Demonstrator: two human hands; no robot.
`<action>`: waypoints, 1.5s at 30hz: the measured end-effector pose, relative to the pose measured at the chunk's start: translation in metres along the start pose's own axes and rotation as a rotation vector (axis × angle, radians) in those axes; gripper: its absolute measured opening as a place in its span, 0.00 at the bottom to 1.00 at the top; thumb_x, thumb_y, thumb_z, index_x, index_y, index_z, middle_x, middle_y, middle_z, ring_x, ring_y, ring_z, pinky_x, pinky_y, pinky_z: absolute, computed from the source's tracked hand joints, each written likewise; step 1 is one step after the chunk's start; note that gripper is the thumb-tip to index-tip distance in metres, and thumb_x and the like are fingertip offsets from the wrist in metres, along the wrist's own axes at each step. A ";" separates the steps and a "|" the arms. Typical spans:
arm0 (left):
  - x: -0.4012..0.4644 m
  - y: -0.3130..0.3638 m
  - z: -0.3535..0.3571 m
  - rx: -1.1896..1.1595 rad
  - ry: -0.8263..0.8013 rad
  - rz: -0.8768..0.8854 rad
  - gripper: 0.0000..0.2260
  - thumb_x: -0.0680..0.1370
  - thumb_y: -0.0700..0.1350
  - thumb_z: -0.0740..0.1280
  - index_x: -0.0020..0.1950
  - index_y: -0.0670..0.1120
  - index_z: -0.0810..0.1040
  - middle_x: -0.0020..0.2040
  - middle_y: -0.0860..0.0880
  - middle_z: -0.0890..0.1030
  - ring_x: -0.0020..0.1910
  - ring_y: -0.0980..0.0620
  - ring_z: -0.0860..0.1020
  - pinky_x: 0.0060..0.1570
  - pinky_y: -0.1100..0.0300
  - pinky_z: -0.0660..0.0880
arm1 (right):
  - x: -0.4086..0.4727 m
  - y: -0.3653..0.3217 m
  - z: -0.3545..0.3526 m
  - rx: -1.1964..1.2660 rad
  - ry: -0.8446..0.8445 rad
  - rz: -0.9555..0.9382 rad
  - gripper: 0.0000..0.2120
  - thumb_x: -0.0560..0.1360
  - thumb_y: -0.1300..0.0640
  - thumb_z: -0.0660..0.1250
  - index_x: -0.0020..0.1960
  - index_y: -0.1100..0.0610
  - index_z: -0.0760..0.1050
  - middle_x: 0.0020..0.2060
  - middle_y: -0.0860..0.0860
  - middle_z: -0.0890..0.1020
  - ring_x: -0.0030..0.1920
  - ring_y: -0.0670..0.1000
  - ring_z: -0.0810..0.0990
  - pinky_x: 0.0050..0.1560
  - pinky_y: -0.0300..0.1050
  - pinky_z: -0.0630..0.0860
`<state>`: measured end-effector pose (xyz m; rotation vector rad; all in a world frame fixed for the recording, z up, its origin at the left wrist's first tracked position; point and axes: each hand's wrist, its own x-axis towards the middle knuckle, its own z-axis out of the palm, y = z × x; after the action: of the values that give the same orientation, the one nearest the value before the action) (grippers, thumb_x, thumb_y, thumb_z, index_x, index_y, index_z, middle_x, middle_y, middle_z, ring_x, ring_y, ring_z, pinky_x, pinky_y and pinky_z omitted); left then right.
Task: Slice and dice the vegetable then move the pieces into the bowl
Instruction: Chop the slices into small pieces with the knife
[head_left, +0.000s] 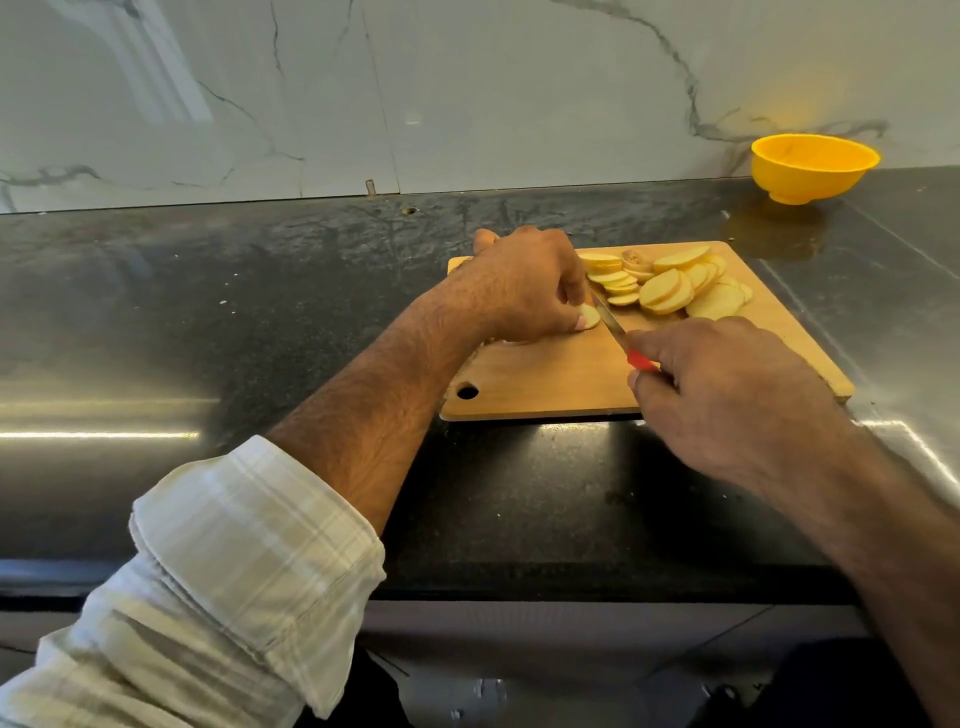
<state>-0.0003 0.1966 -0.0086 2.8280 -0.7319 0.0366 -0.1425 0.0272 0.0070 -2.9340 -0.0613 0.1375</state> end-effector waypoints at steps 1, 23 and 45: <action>0.001 0.000 0.000 -0.010 -0.003 -0.009 0.10 0.78 0.58 0.75 0.55 0.56 0.86 0.50 0.62 0.81 0.59 0.56 0.75 0.69 0.37 0.63 | 0.000 -0.003 -0.001 -0.007 -0.006 0.004 0.19 0.84 0.45 0.62 0.75 0.44 0.71 0.60 0.47 0.77 0.54 0.48 0.73 0.50 0.48 0.76; -0.003 -0.011 -0.005 -0.085 -0.010 -0.033 0.07 0.77 0.55 0.77 0.53 0.55 0.87 0.49 0.61 0.83 0.58 0.57 0.76 0.71 0.36 0.61 | 0.003 -0.013 0.008 -0.018 0.039 -0.085 0.19 0.83 0.46 0.63 0.73 0.46 0.73 0.51 0.43 0.75 0.51 0.46 0.74 0.50 0.46 0.76; -0.008 -0.018 -0.008 -0.081 0.001 -0.054 0.08 0.75 0.56 0.78 0.50 0.55 0.87 0.49 0.61 0.82 0.58 0.57 0.75 0.70 0.37 0.60 | 0.014 -0.027 0.011 -0.023 0.011 -0.065 0.20 0.82 0.47 0.67 0.73 0.48 0.74 0.58 0.48 0.78 0.55 0.49 0.76 0.52 0.46 0.78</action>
<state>0.0017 0.2174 -0.0049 2.7691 -0.6416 0.0002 -0.1306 0.0561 0.0004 -2.9510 -0.1566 0.1116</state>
